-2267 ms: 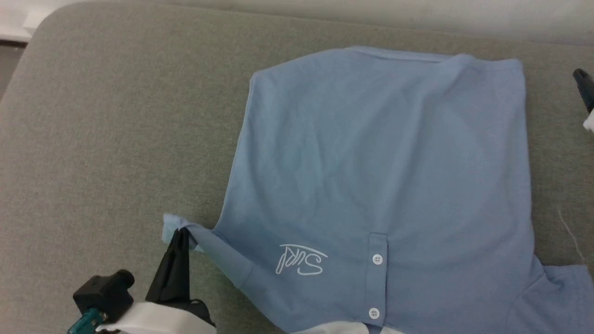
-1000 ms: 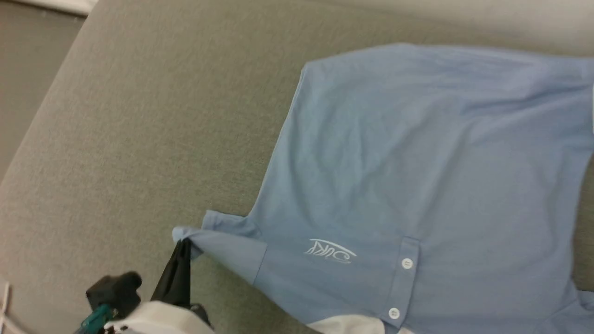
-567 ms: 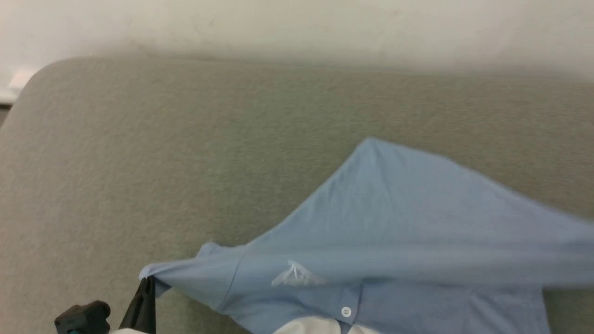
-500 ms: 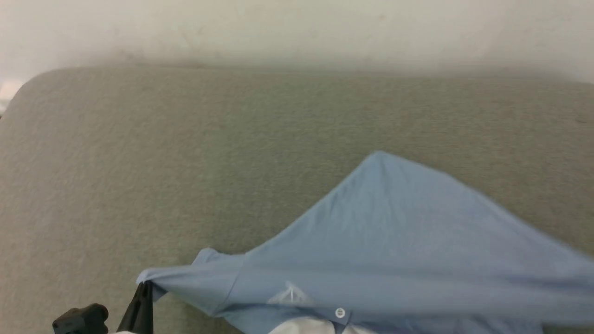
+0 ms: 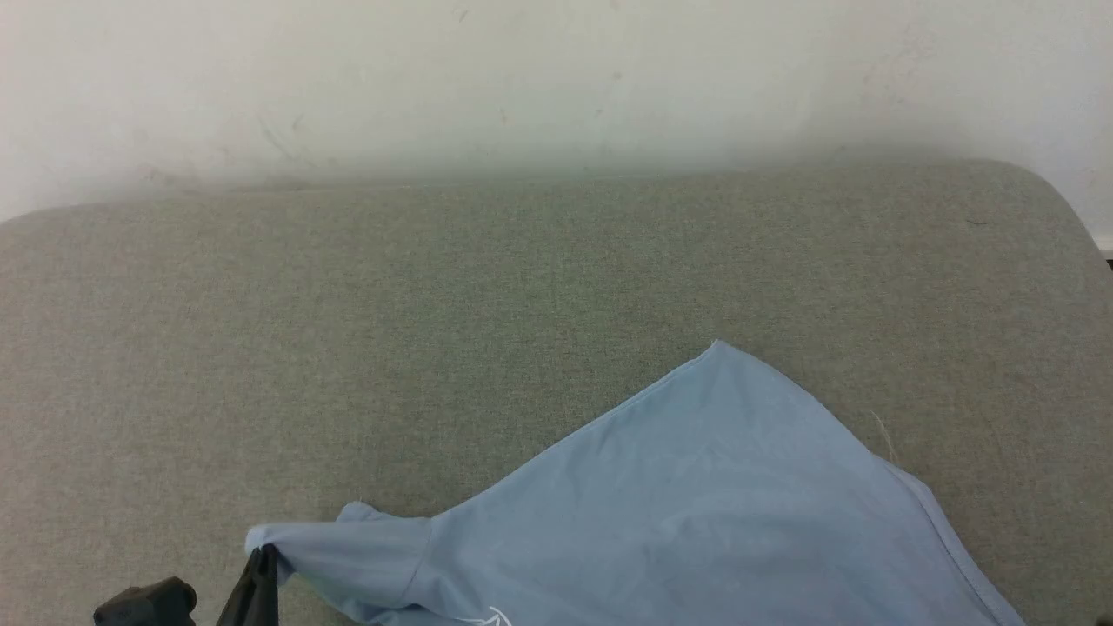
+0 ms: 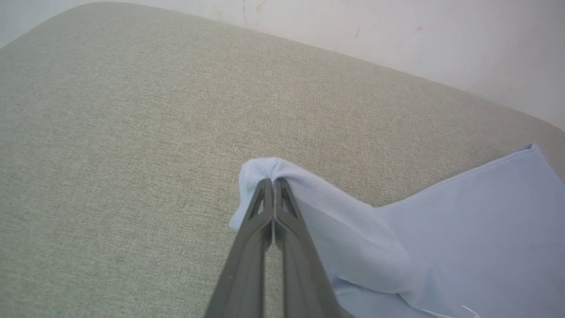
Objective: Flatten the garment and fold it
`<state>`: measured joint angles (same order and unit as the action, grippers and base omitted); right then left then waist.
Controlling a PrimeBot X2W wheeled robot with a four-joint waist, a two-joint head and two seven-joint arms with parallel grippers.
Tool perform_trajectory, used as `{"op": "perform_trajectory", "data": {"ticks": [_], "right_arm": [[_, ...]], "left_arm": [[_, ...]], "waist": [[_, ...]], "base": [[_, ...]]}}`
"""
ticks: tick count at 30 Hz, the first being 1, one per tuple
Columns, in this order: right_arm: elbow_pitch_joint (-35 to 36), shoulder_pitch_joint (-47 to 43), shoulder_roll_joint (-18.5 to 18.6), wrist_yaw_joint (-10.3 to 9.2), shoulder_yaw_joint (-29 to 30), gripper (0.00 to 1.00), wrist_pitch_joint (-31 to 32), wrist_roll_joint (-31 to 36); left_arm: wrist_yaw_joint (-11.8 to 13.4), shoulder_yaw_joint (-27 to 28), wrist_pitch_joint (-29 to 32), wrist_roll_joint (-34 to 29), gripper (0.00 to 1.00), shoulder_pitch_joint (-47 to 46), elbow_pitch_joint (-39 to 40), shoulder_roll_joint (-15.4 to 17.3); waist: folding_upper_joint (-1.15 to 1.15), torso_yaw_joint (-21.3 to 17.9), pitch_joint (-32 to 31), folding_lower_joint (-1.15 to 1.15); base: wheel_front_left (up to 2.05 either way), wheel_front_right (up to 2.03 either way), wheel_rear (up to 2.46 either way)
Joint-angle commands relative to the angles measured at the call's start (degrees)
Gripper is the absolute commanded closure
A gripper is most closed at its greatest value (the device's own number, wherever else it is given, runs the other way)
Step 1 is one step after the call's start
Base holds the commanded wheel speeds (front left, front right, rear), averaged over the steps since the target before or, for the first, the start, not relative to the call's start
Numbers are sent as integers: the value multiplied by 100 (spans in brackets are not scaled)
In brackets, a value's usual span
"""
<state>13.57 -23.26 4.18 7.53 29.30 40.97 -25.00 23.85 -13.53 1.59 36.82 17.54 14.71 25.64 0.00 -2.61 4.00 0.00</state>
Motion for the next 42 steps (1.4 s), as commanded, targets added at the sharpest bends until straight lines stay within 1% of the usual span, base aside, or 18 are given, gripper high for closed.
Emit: {"op": "perform_trajectory", "data": {"ticks": [1,3,5,7,9,13,18,22,26,28,29,30,31,32,34,37,39,42], "right_arm": [[-50,306,124,-4,-18,0,-362,100],[-212,740,203,-4,-41,0,-993,200],[-473,1215,357,-4,-292,0,-1433,257],[-807,1695,535,-4,-740,0,-1616,236],[-1155,2176,748,-4,-1305,0,-1605,232],[-1793,3172,1102,-4,-2446,0,-1247,207],[-2533,4322,1482,-4,-3577,0,-682,45],[-3182,5034,1633,-4,-4262,0,-340,-116],[-3953,5515,1671,-4,-4725,0,-16,-339],[-4342,5630,1674,-4,-4948,0,313,-483],[-4516,5661,1678,-4,-5059,21,530,-547],[-4655,5685,1678,-4,-5163,57,737,-605],[-4746,5707,1672,-4,-5251,67,893,-668],[-4810,5726,1668,-4,-5314,100,998,-728],[-4907,5746,1681,-4,-5434,100,1182,-823],[-4880,5819,1704,-4,-5539,100,1157,-956],[-4751,5906,1750,-4,-5565,100,961,-1043],[-4476,6087,1872,-4,-5522,100,505,-1117]], "left_arm": [[56,-5,10,27,100,0,26,32],[68,-24,19,19,100,-22,62,21],[77,-38,13,19,100,-53,106,-5],[75,-64,11,10,100,-117,149,-27],[56,-97,3,-6,100,-213,190,-48],[2,-176,-28,-50,100,-436,232,-96],[-149,-284,-133,-31,100,-744,176,-229],[-249,-341,-212,9,100,-929,79,-332],[-369,-413,-278,35,100,-1101,-57,-406],[-415,-436,-307,45,100,-1168,-134,-432],[-433,-439,-318,64,100,-1191,-171,-450],[-454,-436,-336,91,100,-1205,-206,-470],[-476,-436,-350,114,100,-1214,-243,-483],[-498,-436,-365,134,100,-1218,-283,-492],[-532,-432,-393,166,100,-1219,-364,-504],[-577,-390,-416,213,100,-1229,-471,-478],[-608,-328,-421,186,100,-1293,-515,-369],[-679,-170,-396,110,100,-1544,-519,-103]], "waist": [[0,-23,-7,0],[0,-25,19,0],[0,-21,76,0],[0,15,163,0],[0,79,273,0],[0,260,509,0],[0,564,793,0],[0,743,994,0],[0,866,1166,0],[0,909,1204,0],[0,923,1210,0],[0,931,1211,0],[0,935,1210,0],[0,936,1204,0],[0,930,1169,0],[0,890,1063,0],[0,861,960,0],[0,804,778,0]], "base": [[0,0,0],[0,0,0],[0,0,0],[0,0,0],[0,0,0],[0,0,0],[0,0,0],[0,0,0],[0,0,0],[0,0,0],[0,0,0],[0,0,0],[0,0,0],[0,0,0],[0,0,0],[0,0,0],[0,0,0],[0,0,0]]}}
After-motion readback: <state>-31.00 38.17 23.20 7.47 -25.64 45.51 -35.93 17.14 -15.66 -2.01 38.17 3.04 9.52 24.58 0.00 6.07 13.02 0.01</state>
